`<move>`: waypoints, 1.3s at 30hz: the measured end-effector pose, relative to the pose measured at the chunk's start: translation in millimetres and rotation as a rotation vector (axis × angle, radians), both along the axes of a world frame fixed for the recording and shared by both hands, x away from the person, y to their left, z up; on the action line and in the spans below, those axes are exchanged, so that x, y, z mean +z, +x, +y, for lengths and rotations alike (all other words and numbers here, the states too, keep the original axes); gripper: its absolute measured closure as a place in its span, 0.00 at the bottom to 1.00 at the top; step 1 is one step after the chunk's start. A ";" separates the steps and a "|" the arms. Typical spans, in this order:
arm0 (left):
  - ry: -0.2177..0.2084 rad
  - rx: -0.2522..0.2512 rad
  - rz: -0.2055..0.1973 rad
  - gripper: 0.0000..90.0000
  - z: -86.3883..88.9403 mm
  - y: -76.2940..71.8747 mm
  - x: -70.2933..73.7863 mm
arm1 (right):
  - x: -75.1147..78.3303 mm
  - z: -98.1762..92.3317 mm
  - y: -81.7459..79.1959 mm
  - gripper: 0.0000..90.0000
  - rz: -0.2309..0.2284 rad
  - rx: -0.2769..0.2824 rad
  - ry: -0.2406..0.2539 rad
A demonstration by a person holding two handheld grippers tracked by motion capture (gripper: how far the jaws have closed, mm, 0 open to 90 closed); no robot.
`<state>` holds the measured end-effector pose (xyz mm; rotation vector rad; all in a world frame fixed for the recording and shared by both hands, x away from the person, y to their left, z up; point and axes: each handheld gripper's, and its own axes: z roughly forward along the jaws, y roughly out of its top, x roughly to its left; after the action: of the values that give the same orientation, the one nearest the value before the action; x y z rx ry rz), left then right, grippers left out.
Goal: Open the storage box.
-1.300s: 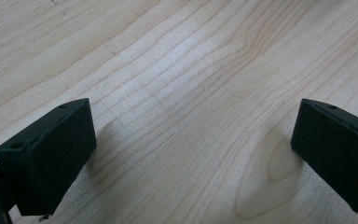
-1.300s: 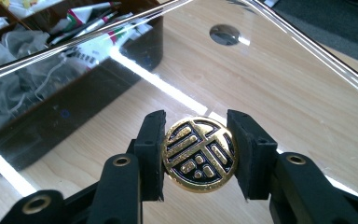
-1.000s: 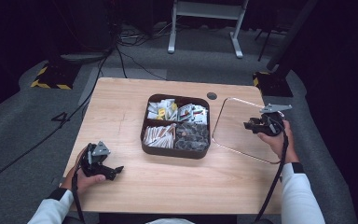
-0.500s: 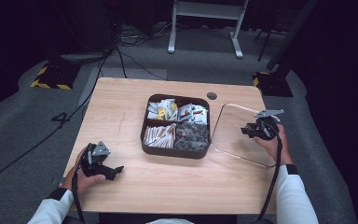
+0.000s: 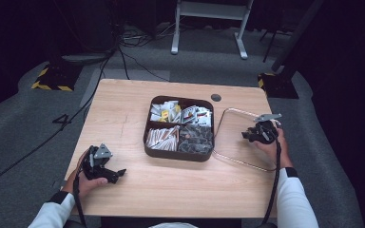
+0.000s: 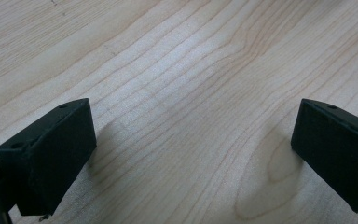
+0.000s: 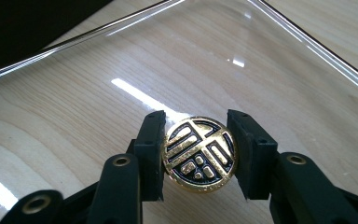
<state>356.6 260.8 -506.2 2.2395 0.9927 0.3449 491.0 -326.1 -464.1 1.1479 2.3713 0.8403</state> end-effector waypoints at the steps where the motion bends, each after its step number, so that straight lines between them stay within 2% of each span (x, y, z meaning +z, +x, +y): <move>1: 0.000 0.000 0.000 0.00 0.0 0.0 0.0 | -2.2 0.3 0.8 0.66 0.005 -0.002 -0.001; 13: -0.001 0.002 0.000 0.00 -0.1 -0.1 -0.1 | -16.4 -1.4 5.4 0.66 0.030 -0.017 0.004; 24: 0.000 0.000 0.000 0.00 0.0 0.0 0.0 | -20.5 -6.1 4.0 0.65 0.018 -0.038 0.058; 26: 0.000 0.000 0.000 0.00 0.0 0.0 0.0 | -21.2 -7.7 3.5 0.58 0.023 -0.043 0.083; 33: 0.000 0.000 0.000 0.00 0.0 0.0 0.0 | -20.3 -10.8 0.1 0.40 0.014 -0.082 0.099; 34: -0.001 0.001 0.000 0.00 -0.1 0.0 0.0 | -20.2 -10.7 -1.3 0.32 0.009 -0.093 0.090; 36: 0.001 -0.001 0.000 0.00 0.0 0.1 0.0 | -20.0 -10.9 -2.4 0.30 0.004 -0.107 0.076; 39: 0.000 0.001 -0.001 0.00 -0.1 0.0 0.0 | -18.3 -11.4 -4.6 0.28 -0.003 -0.108 0.087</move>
<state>356.5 260.7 -506.2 2.2387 0.9930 0.3457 486.4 -337.5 -482.4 1.2954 2.2667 0.9156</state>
